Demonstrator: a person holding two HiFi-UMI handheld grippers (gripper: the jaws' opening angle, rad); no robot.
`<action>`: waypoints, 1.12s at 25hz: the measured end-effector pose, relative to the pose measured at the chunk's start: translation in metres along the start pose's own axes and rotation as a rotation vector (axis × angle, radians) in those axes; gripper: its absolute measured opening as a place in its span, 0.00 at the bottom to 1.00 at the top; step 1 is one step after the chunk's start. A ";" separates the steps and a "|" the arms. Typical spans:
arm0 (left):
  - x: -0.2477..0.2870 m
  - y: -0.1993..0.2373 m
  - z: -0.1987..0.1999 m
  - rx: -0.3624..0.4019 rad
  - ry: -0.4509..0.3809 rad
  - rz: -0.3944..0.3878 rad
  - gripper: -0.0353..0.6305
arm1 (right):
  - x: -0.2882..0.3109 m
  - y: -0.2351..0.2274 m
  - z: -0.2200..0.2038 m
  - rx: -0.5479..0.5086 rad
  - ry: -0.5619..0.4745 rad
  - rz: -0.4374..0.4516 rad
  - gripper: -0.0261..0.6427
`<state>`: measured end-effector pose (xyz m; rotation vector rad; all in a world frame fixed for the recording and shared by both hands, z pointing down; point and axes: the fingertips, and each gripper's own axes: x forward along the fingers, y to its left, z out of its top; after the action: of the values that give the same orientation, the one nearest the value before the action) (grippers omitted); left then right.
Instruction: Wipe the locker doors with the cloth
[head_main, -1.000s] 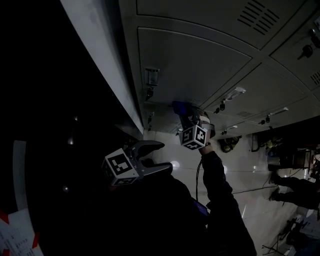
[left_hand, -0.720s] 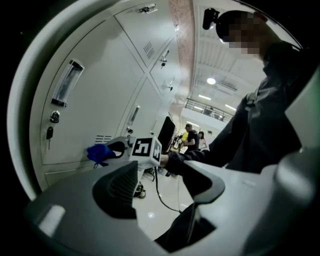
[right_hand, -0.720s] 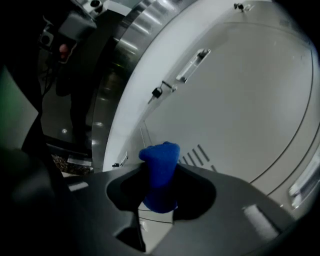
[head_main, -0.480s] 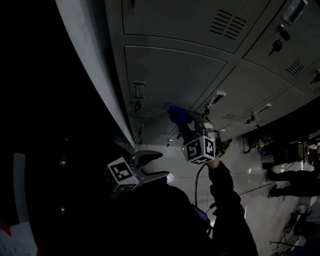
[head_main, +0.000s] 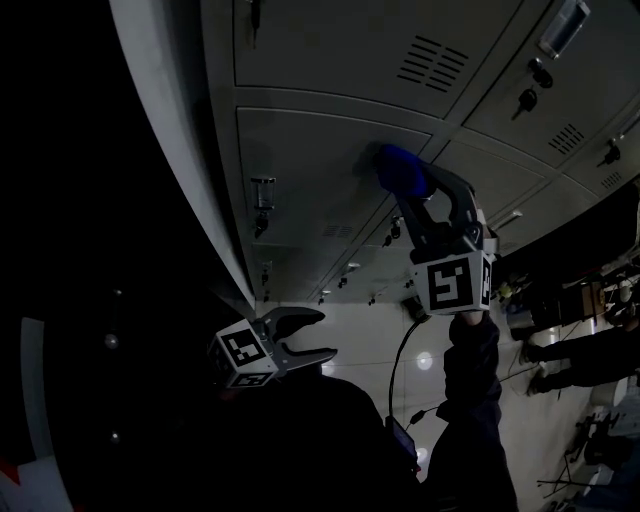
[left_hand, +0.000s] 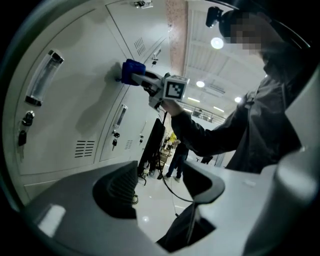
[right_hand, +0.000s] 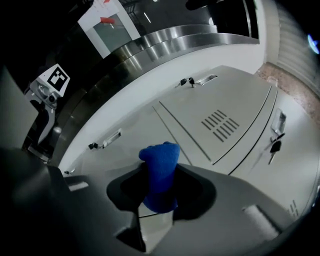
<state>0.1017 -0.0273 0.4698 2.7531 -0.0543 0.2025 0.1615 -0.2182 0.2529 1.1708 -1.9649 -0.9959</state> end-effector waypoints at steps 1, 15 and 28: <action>0.000 0.001 0.000 -0.002 -0.002 0.001 0.45 | 0.000 -0.009 0.005 -0.017 -0.010 -0.018 0.22; -0.005 0.017 -0.001 -0.031 -0.007 0.043 0.45 | 0.019 0.013 -0.015 -0.090 0.013 -0.027 0.22; 0.005 0.028 0.003 -0.036 0.026 0.032 0.45 | 0.033 0.093 -0.067 0.061 0.061 0.102 0.23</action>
<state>0.1053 -0.0543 0.4786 2.7151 -0.0948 0.2436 0.1630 -0.2371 0.3708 1.1088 -1.9977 -0.8438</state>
